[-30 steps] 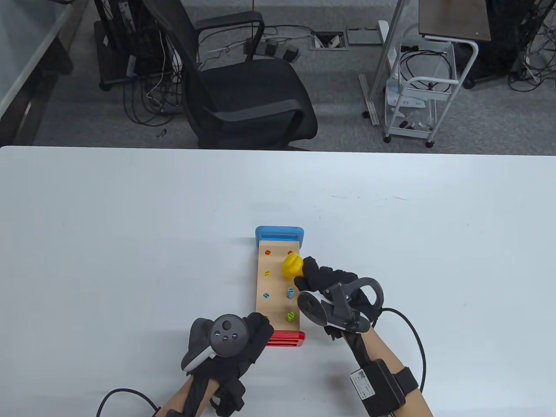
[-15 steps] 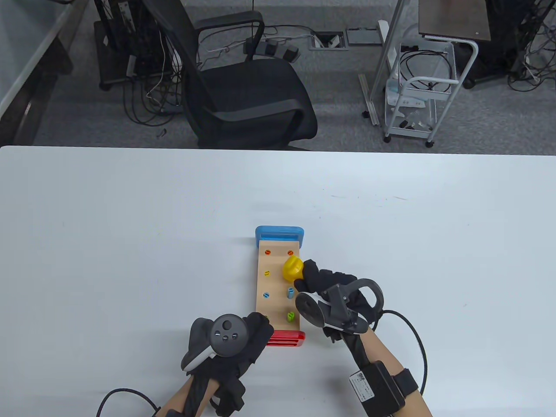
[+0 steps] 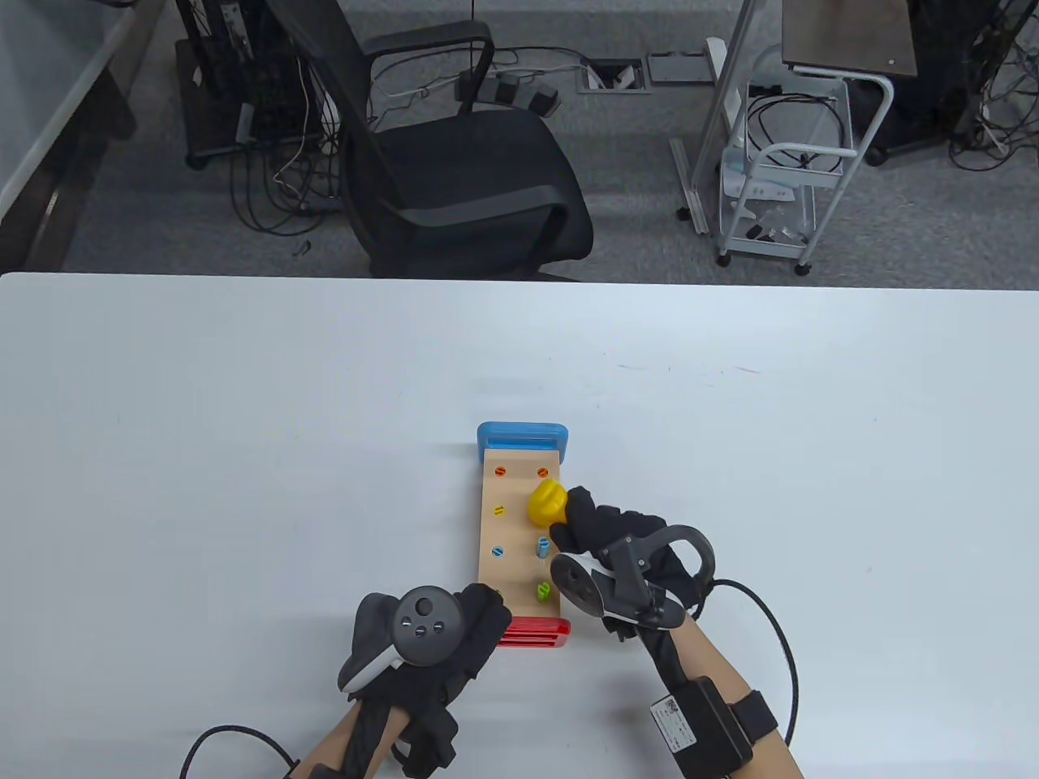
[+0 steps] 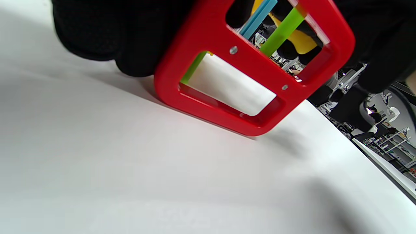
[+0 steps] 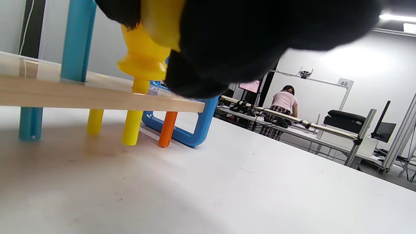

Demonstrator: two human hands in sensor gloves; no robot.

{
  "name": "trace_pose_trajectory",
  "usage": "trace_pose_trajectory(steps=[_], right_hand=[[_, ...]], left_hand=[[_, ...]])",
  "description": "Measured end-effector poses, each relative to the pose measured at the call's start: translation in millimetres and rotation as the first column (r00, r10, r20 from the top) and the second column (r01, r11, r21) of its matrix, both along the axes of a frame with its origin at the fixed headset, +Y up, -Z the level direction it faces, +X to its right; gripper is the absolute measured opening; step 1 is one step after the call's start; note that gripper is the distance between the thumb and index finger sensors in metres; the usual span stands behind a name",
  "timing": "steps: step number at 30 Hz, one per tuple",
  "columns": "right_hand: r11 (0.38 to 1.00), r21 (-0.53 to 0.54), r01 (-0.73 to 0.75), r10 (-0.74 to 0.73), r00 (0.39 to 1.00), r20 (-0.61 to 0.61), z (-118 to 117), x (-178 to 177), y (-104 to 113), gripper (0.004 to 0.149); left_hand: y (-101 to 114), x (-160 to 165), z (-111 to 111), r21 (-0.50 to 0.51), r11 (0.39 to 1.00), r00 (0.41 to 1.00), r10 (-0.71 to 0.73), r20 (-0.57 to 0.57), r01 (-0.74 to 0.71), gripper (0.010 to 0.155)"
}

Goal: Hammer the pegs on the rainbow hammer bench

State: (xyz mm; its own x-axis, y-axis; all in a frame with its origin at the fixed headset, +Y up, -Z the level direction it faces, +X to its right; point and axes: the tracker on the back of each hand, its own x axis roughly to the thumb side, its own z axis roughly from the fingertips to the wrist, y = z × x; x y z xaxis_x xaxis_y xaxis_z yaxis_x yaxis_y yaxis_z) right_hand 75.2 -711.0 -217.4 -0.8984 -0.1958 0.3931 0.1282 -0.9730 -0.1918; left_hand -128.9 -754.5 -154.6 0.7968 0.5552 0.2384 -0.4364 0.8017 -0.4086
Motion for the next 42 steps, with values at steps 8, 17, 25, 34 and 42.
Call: trace_pose_trajectory(steps=[8,17,25,34,42], right_hand=[[0.989,0.066,0.130,-0.129,0.991,-0.026,-0.8,2.2,0.7,0.062],[0.999,0.049,-0.013,0.010,0.999,0.050,-4.1,2.4,7.2,0.062],[0.998,0.012,-0.058,0.058,0.998,0.032,-3.5,-2.7,-10.1,0.063],[0.998,0.054,0.035,-0.037,0.999,0.024,-0.8,3.0,10.6,0.063],[0.953,0.003,0.302,-0.302,0.952,-0.042,22.8,21.9,54.9,0.059]], left_hand=[[-0.1,0.1,-0.3,-0.007,1.000,1.000,0.002,0.003,-0.002,0.067],[-0.2,0.1,-0.4,-0.003,1.000,1.000,0.000,0.001,0.000,0.067],[-0.3,0.1,-0.6,-0.009,1.000,1.000,0.000,0.004,0.000,0.067],[-0.1,-0.3,-0.4,-0.009,1.000,1.000,-0.001,0.004,0.001,0.067],[-0.4,-0.8,-0.3,-0.009,1.000,1.000,0.001,0.003,-0.001,0.067]])
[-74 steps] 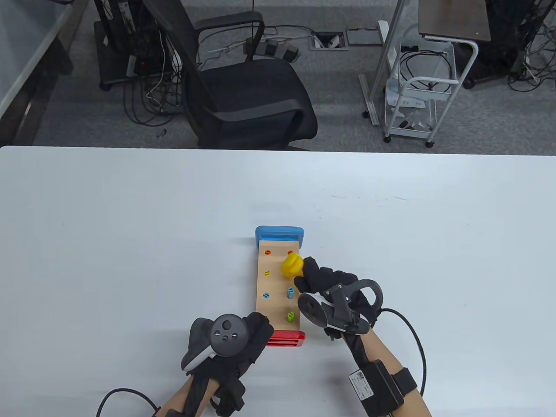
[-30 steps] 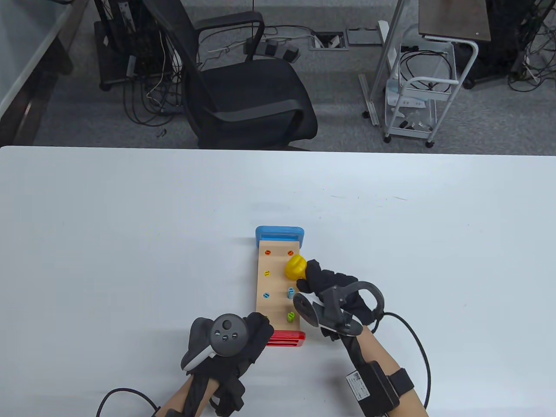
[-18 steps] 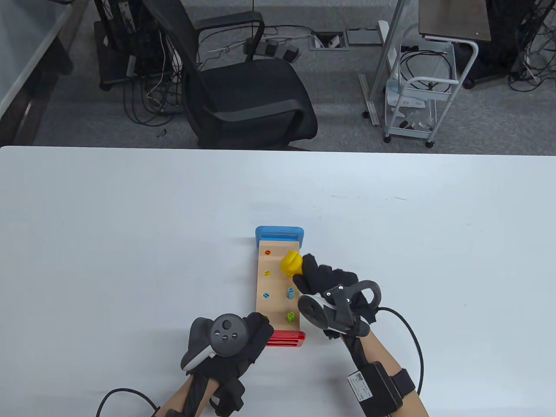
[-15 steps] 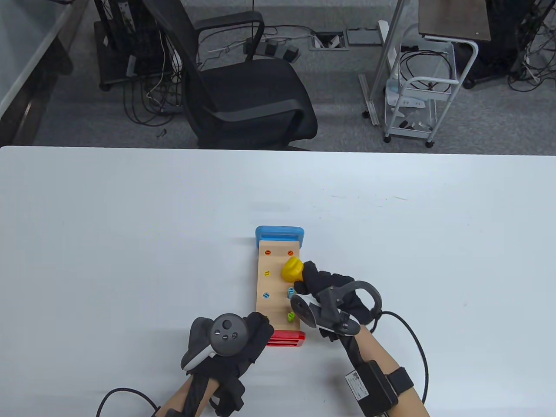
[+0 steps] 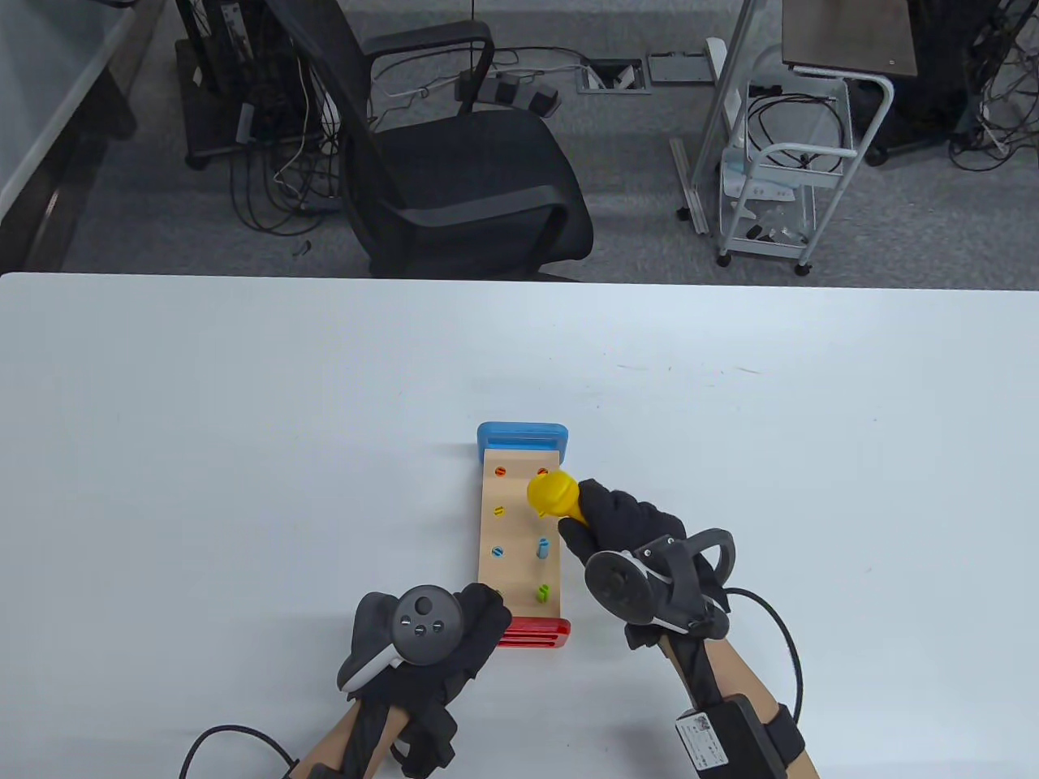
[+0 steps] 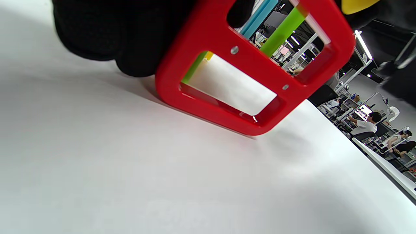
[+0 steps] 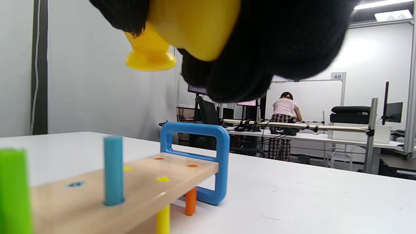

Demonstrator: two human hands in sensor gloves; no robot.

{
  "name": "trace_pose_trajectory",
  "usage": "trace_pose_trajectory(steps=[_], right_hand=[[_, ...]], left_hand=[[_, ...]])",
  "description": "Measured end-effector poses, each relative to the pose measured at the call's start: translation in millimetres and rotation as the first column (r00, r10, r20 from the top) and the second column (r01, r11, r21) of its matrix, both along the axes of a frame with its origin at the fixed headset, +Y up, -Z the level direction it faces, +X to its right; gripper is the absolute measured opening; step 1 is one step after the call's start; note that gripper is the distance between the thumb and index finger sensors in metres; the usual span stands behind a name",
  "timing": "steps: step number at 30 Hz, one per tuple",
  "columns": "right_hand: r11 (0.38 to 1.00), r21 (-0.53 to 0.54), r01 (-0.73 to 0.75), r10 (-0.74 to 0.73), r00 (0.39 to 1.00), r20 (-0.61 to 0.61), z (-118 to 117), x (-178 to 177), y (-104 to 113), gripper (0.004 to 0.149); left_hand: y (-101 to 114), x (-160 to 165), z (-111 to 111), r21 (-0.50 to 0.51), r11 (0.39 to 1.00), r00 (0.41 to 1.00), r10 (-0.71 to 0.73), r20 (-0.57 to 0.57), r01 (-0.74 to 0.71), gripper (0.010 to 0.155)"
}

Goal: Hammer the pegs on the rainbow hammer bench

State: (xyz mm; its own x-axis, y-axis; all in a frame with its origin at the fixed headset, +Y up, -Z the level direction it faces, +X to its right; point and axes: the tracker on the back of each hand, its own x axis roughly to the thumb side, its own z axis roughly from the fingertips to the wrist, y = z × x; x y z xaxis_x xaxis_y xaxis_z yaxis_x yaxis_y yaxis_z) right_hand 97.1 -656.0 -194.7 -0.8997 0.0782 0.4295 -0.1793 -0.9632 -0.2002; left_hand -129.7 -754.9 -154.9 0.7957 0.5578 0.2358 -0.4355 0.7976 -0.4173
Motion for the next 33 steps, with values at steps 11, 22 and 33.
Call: trace_pose_trajectory(steps=[11,22,33], right_hand=[[0.972,0.012,-0.234,0.235,0.971,-0.055,13.7,-17.1,-35.6,0.061],[0.988,0.149,-0.034,0.040,0.998,-0.040,25.4,-14.1,-2.6,0.061],[0.970,0.118,-0.211,0.207,0.977,0.040,23.4,-25.7,-1.2,0.062]], left_hand=[[-0.2,-0.3,0.1,0.002,1.000,1.000,0.001,-0.001,-0.001,0.067],[-0.1,-0.7,0.0,0.004,1.000,1.000,0.001,0.000,-0.001,0.067],[0.1,-1.1,0.3,0.003,1.000,1.000,0.002,0.002,-0.002,0.067]])
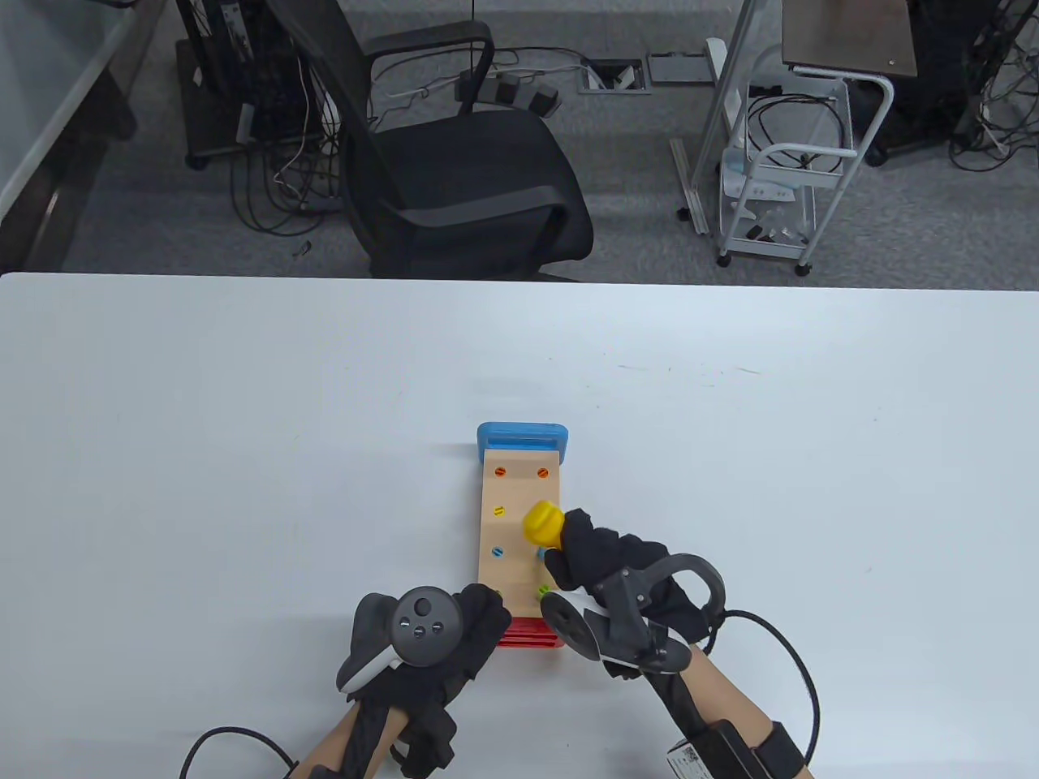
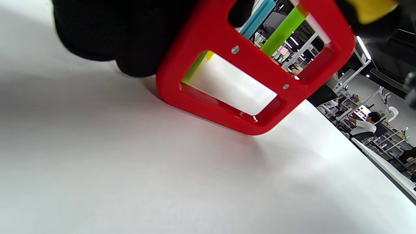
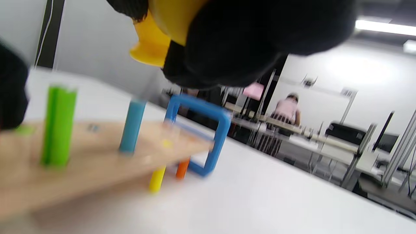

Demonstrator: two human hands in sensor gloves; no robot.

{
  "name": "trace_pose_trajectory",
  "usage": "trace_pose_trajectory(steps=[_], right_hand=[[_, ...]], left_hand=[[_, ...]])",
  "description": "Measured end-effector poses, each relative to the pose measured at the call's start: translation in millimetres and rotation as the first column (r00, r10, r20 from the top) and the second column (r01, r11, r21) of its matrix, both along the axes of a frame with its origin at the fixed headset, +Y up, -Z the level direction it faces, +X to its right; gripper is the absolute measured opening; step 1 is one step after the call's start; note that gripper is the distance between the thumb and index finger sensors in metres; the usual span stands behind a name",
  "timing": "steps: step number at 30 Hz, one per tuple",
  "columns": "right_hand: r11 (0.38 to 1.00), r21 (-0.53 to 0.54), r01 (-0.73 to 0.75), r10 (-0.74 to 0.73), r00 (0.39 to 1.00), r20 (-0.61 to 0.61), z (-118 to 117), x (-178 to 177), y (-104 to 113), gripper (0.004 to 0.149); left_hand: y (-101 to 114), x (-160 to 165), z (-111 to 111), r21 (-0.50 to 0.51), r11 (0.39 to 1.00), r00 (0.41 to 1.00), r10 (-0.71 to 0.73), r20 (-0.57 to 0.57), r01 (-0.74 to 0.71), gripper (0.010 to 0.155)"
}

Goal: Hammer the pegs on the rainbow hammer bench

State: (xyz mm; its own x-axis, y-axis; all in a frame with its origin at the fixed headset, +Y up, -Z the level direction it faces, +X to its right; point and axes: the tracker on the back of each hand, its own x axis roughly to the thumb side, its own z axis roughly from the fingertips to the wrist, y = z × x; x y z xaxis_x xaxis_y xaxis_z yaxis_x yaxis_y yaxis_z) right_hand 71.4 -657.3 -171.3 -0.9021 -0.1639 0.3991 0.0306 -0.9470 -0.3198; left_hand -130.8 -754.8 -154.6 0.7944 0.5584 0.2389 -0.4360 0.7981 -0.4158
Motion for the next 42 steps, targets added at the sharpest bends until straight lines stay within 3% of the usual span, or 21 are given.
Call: trace_pose_trajectory(steps=[3,4,6,7,8,9,10,11,17,19,22,23,24,26,29,33,35,37,39,41,42], right_hand=[[0.978,0.047,0.202,-0.200,0.979,-0.042,4.1,8.9,3.9,0.062],[0.986,0.008,0.166,-0.165,0.985,-0.050,2.1,7.0,-6.1,0.062],[0.960,-0.252,-0.125,0.119,0.992,-0.039,-6.9,-4.9,-40.8,0.062],[0.955,-0.243,-0.171,0.181,0.983,0.020,2.6,-2.8,-42.4,0.062],[0.995,-0.068,-0.076,0.075,0.997,-0.027,2.0,-4.9,-43.0,0.062],[0.997,-0.037,-0.073,0.068,0.990,-0.127,-1.1,-11.2,-40.2,0.061],[0.976,-0.156,-0.149,0.142,0.988,-0.055,1.2,-12.3,-40.1,0.062],[0.975,-0.166,-0.148,0.145,0.989,-0.030,3.3,-14.1,-36.6,0.062],[0.988,0.069,0.140,-0.137,0.989,-0.051,7.0,2.2,2.5,0.062],[0.993,0.041,0.113,-0.111,0.993,-0.043,5.6,4.7,-4.6,0.062],[0.942,-0.256,-0.218,0.236,0.971,0.040,-4.9,-2.5,-43.7,0.063],[0.989,-0.086,-0.118,0.119,0.993,0.003,1.0,0.5,-42.9,0.063],[0.993,-0.051,-0.106,0.102,0.991,-0.083,-3.4,-3.2,-39.5,0.062],[0.966,-0.187,-0.176,0.182,0.983,0.015,-1.6,-2.5,-37.8,0.063],[0.974,-0.158,-0.165,0.165,0.986,-0.013,-4.5,-3.1,-30.4,0.063],[0.988,0.046,0.148,-0.148,0.989,-0.021,2.5,10.6,-9.0,0.063],[0.996,-0.054,0.067,-0.068,0.997,-0.022,-0.3,6.3,-23.1,0.062],[0.932,-0.295,-0.210,0.237,0.970,0.057,-5.1,-3.0,-46.9,0.063],[0.994,0.001,-0.111,0.111,0.992,-0.058,0.5,-4.5,-41.8,0.062],[0.965,-0.188,-0.184,0.190,0.982,0.018,-1.1,-6.3,-40.9,0.062],[0.973,-0.172,-0.155,0.159,0.987,0.010,-1.0,-6.0,-40.1,0.062]], left_hand=[[0.0,0.1,0.1,-0.002,1.000,1.000,-0.001,0.000,0.001,0.067],[-0.1,0.0,0.0,-0.003,1.000,1.000,0.000,0.001,0.000,0.067],[0.0,0.1,0.2,-0.003,1.000,1.000,0.000,0.001,0.000,0.067],[-0.2,0.3,0.0,-0.004,1.000,1.000,-0.002,0.002,0.002,0.067],[-0.2,0.3,0.1,-0.003,1.000,1.000,-0.001,0.002,0.001,0.067],[-0.3,0.3,0.2,-0.002,1.000,1.000,-0.001,0.002,0.001,0.067],[-0.5,0.1,0.3,0.000,1.000,1.000,0.000,0.001,0.000,0.067],[-0.5,0.2,0.3,0.000,1.000,1.000,0.000,0.000,0.000,0.067],[-0.5,0.0,0.0,-0.006,1.000,1.000,0.000,0.003,0.000,0.067],[-0.6,-0.1,0.0,-0.008,1.000,1.000,0.002,0.004,-0.002,0.067],[-0.7,-0.1,0.0,-0.007,1.000,1.000,0.002,0.004,-0.002,0.067],[-0.4,0.0,0.2,-0.007,1.000,1.000,0.002,0.004,-0.002,0.068],[-0.2,0.0,0.3,-0.006,1.000,1.000,0.001,0.004,0.000,0.067],[-0.5,-0.2,0.3,-0.005,1.000,1.000,0.002,0.003,-0.002,0.068],[-0.2,-0.1,0.3,-0.005,1.000,1.000,-0.001,0.004,0.001,0.068],[-0.1,-0.2,0.2,-0.009,1.000,1.000,0.000,0.005,0.000,0.067],[-0.1,-0.1,0.3,-0.007,1.000,1.000,0.000,0.005,0.000,0.068],[-0.2,0.1,0.0,-0.010,1.000,1.000,0.000,0.005,0.000,0.068],[-0.1,0.1,0.2,-0.008,1.000,1.000,0.000,0.006,0.000,0.068],[-0.1,0.1,0.3,-0.004,1.000,1.000,-0.001,0.004,0.001,0.068],[0.0,0.2,0.2,-0.006,1.000,1.000,-0.001,0.005,0.001,0.068]])
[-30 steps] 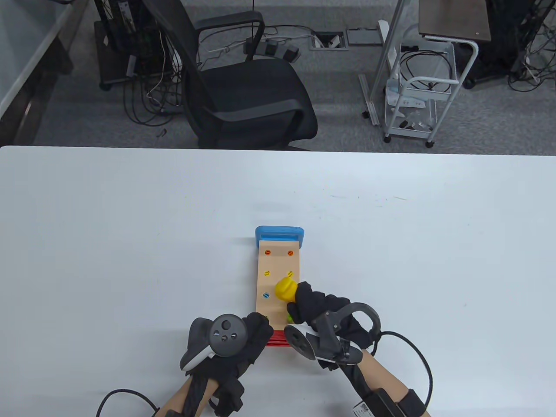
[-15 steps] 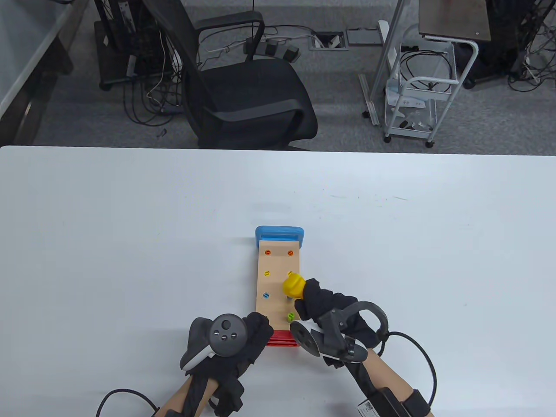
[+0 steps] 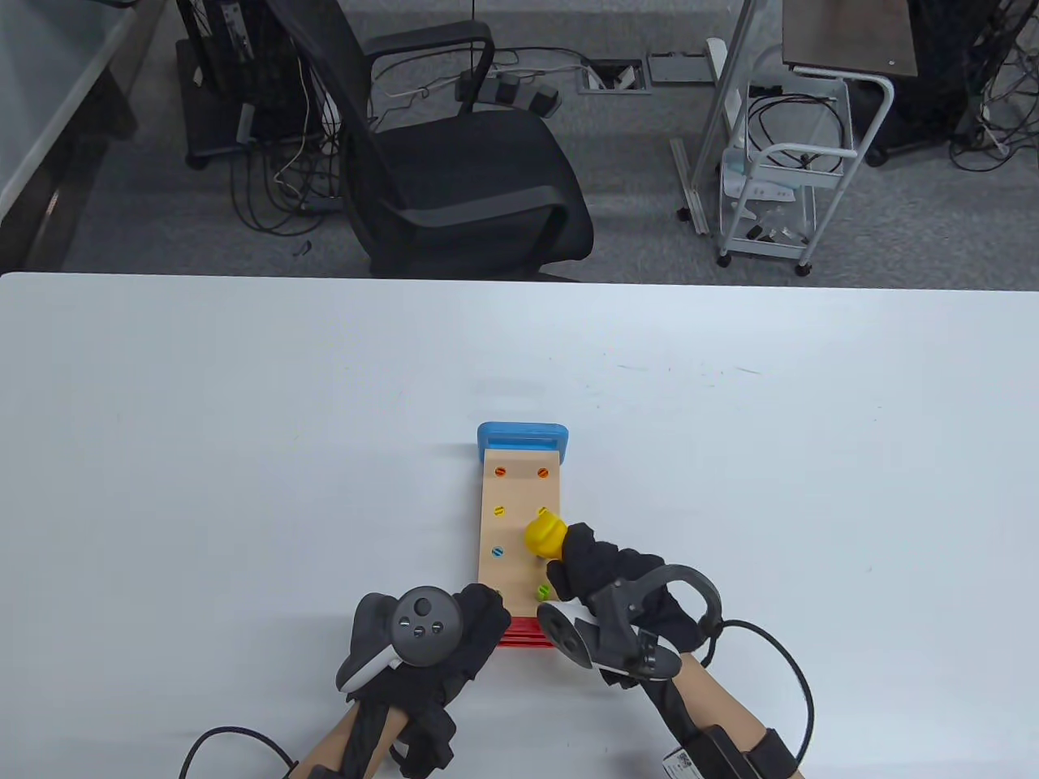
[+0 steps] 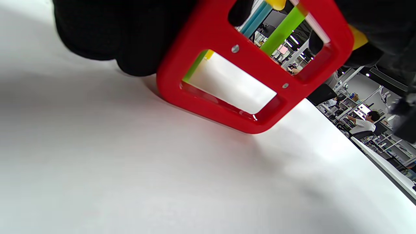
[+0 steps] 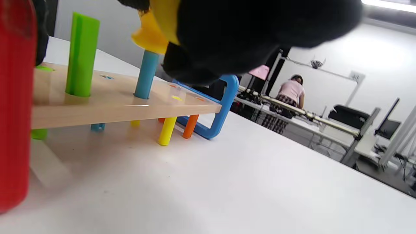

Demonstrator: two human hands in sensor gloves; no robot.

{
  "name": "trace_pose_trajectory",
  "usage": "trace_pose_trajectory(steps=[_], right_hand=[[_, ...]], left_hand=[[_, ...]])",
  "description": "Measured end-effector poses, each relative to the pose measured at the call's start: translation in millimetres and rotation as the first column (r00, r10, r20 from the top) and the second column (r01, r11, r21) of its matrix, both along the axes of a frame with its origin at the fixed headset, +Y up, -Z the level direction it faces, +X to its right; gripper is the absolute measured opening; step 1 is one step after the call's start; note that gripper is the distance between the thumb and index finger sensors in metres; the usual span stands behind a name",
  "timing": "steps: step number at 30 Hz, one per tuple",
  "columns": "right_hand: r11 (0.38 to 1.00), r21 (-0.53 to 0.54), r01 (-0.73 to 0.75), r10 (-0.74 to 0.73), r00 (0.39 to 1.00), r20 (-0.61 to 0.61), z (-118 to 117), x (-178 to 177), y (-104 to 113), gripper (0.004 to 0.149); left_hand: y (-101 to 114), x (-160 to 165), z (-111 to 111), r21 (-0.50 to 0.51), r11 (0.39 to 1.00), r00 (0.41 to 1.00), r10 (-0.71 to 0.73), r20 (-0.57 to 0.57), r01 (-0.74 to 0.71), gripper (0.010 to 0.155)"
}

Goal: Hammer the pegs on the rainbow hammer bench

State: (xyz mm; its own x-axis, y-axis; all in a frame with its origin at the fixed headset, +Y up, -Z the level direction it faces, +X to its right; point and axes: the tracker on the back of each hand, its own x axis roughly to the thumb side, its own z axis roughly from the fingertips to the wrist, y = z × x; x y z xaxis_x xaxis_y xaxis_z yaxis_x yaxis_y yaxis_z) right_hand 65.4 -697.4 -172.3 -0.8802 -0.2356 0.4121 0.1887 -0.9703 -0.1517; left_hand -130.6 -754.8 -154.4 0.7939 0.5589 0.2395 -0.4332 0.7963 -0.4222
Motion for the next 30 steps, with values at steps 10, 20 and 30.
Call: trace_pose_trajectory(steps=[10,20,30], right_hand=[[0.997,0.026,0.074,-0.073,0.996,-0.059,-2.8,5.3,0.8,0.062],[0.983,0.140,0.115,-0.113,0.993,-0.026,0.0,7.7,18.7,0.063],[1.000,-0.004,-0.026,0.026,1.000,-0.009,-0.7,1.6,-7.7,0.062]], left_hand=[[0.0,-0.2,-0.3,-0.005,1.000,1.000,0.004,0.002,-0.004,0.068],[0.4,-0.2,-0.6,-0.007,1.000,1.000,0.000,0.004,0.000,0.068],[-0.1,0.2,-0.5,-0.006,1.000,1.000,-0.001,0.007,0.001,0.067]])
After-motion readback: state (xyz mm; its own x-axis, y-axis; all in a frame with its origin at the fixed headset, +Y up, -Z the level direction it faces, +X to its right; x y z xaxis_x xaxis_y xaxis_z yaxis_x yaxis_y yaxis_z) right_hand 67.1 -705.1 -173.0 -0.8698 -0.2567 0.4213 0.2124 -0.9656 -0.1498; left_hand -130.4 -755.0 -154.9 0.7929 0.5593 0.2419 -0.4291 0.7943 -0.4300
